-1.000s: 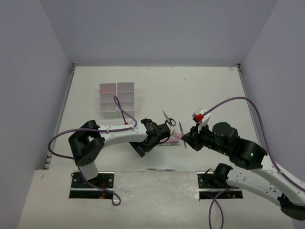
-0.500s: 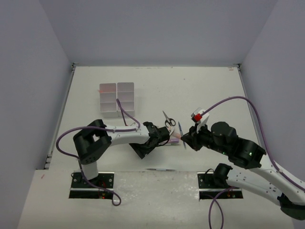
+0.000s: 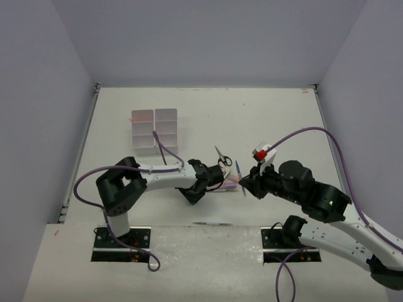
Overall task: Sort the stationery into containers
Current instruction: Close the pen cap on the pen.
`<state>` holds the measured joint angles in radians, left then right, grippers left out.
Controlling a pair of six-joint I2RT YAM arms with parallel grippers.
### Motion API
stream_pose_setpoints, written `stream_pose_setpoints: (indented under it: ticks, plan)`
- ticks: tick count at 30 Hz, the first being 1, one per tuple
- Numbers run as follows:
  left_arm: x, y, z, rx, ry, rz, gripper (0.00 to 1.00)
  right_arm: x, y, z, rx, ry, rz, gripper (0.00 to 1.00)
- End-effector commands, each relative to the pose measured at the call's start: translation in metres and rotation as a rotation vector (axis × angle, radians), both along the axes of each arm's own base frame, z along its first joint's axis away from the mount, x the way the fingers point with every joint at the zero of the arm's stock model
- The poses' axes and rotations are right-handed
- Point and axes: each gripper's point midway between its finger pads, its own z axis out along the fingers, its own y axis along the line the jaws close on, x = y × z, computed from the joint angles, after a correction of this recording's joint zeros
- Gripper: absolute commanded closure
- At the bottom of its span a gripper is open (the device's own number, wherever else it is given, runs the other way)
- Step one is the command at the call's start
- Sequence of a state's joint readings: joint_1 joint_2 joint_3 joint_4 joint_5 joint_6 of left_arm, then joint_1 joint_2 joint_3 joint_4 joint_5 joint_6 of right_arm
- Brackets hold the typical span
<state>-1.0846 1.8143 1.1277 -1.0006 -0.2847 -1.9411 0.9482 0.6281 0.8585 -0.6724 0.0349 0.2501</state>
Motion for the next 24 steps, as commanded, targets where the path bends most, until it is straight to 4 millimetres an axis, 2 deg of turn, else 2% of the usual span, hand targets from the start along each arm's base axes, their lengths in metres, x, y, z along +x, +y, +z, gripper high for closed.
stream_pose_setpoints:
  ticks: [1,8,10,13,15,18,19,21,23,24]
  plan:
    - [-0.009,0.009,-0.019,0.011,0.054,0.011,1.00,0.001,0.002,0.005,0.019,-0.021,0.007,1.00]
    - [-0.006,0.008,-0.016,-0.017,0.039,-0.023,1.00,0.002,0.001,0.006,0.027,-0.024,-0.005,1.00]
    - [-0.005,0.010,-0.010,-0.023,0.018,-0.031,1.00,0.001,0.002,0.007,0.040,-0.023,0.003,1.00]
    - [0.010,0.018,0.012,-0.037,-0.099,-0.069,1.00,-0.007,0.010,0.011,0.087,-0.006,0.050,1.00]
    - [0.030,0.018,0.038,-0.065,-0.230,-0.126,1.00,-0.013,0.017,0.013,0.132,0.019,0.075,1.00]
    - [0.058,0.014,0.080,-0.113,-0.448,-0.256,1.00,-0.029,0.040,0.012,0.243,0.091,0.168,1.00]
    - [0.068,0.006,0.096,-0.153,-0.528,-0.287,1.00,-0.033,0.045,0.014,0.282,0.105,0.193,1.00]
    - [0.078,0.003,0.130,-0.202,-0.657,-0.343,1.00,-0.038,0.057,0.020,0.410,0.154,0.209,1.00]
    - [0.079,0.009,0.159,-0.227,-0.760,-0.419,1.00,-0.038,0.068,0.021,0.512,0.168,0.221,1.00]
    - [0.080,0.007,0.181,-0.274,-0.844,-0.466,1.00,-0.040,0.073,0.025,0.577,0.188,0.238,1.00]
